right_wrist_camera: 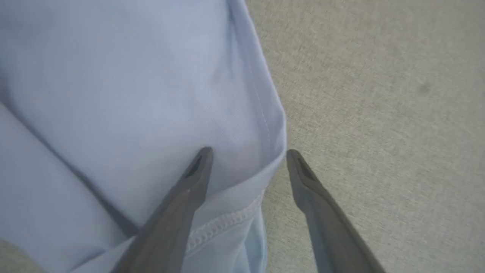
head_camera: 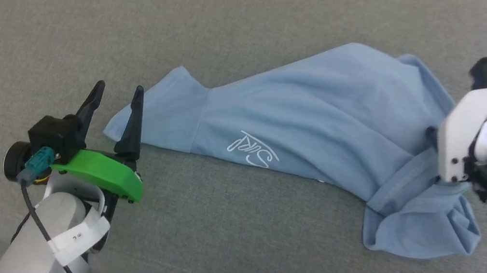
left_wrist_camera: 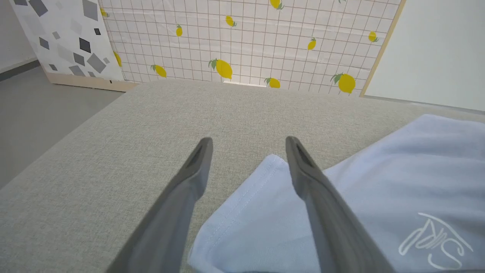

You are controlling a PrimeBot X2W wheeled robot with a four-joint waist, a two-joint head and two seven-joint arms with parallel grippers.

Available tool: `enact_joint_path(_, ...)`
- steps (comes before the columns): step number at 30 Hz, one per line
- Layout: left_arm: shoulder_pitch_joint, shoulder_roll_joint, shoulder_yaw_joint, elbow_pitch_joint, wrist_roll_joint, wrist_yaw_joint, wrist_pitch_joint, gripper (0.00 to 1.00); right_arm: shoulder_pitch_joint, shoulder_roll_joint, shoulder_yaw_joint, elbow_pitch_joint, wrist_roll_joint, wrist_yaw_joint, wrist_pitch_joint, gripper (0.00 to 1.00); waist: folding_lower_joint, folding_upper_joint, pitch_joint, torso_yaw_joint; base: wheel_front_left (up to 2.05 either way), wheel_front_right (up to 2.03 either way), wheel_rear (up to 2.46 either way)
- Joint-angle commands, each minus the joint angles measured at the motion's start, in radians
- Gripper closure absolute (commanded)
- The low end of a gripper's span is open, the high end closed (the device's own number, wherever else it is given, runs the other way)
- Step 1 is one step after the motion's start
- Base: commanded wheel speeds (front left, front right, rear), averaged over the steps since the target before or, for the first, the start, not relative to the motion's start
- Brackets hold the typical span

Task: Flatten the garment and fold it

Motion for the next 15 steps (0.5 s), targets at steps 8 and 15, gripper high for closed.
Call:
enact_joint_path(8,-0.026,-0.055,0.034,0.009,0.052,-0.038,-0.004,0.0,0.014,-0.073,0.138,0.035,0.104,-0.002,0.152,0.74,-0.0001,0.0,0.07,0.06,0.0,0.0,0.0)
enact_joint_path(15,-0.036,-0.092,0.053,0.023,0.077,-0.072,-0.004,0.0,-0.102,-0.103,0.093,-0.01,0.038,-0.002,0.035,1.0,-0.0001,0.0,0.079,0.093,0.0,0.0,0.0)
